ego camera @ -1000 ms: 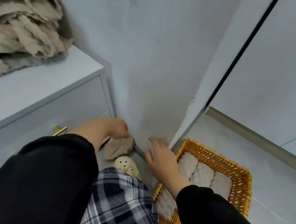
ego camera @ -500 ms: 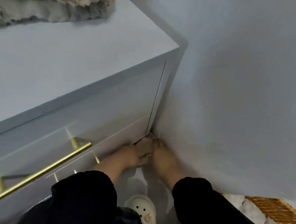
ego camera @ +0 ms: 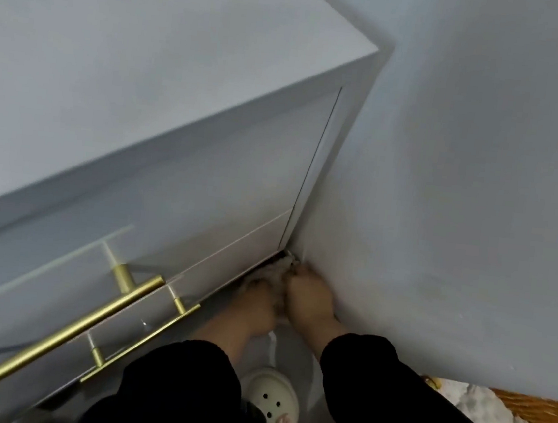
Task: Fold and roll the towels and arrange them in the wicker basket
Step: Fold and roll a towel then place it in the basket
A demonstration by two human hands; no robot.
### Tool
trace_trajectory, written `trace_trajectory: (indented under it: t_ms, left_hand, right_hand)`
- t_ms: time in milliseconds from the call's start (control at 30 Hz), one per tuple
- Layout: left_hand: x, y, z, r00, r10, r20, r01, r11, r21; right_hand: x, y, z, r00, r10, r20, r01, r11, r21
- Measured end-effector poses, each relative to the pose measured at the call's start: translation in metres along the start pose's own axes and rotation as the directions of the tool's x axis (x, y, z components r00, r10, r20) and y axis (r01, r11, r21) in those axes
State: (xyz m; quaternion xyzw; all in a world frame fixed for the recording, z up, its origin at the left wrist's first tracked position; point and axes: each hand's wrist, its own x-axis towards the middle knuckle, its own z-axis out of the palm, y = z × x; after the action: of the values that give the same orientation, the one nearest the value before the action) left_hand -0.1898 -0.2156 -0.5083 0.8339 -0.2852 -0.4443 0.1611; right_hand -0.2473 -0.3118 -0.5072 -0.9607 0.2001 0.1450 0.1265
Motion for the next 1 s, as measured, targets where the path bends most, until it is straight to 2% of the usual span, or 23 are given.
trace_trajectory:
  t_ms: [167, 333, 467, 633, 767, 900, 1000]
  left_hand:
    - [-0.020, 0.020, -0.017, 0.998, 0.015, -0.057, -0.016, 0.999, -0.029]
    - [-0.068, 0.057, -0.052, 0.989, 0.058, -0.133, -0.047, 0.995, 0.083]
    - [-0.118, 0.089, -0.084, 0.965, 0.149, -0.214, -0.124, 0.984, 0.127]
    - [-0.185, 0.109, -0.121, 0.914, 0.207, -0.349, -0.171, 0.977, 0.129]
    - [-0.246, 0.112, -0.148, 0.839, 0.249, -0.484, -0.248, 0.966, 0.067]
    - [-0.306, 0.098, -0.179, 0.789, 0.252, -0.560, -0.285, 0.958, 0.028]
    - [-0.347, 0.084, -0.201, 0.755, 0.171, -0.633, -0.369, 0.909, -0.193]
  right_hand:
    - [-0.031, -0.004, -0.031, 0.985, 0.061, -0.159, -0.034, 0.985, 0.170]
    - [-0.064, -0.019, -0.091, 0.940, 0.039, -0.339, 0.020, 0.985, 0.170]
    - [-0.090, -0.031, -0.143, 0.919, 0.093, -0.382, -0.012, 0.978, 0.210]
    - [-0.125, -0.051, -0.193, 0.880, 0.102, -0.463, 0.089, 0.924, 0.372]
    - [-0.152, -0.074, -0.232, 0.846, 0.132, -0.516, 0.142, 0.878, 0.456]
    - [-0.178, -0.112, -0.280, 0.831, 0.058, -0.554, 0.268, 0.830, 0.489]
    - [-0.186, -0.151, -0.317, 0.792, 0.046, -0.609, 0.362, 0.767, 0.529]
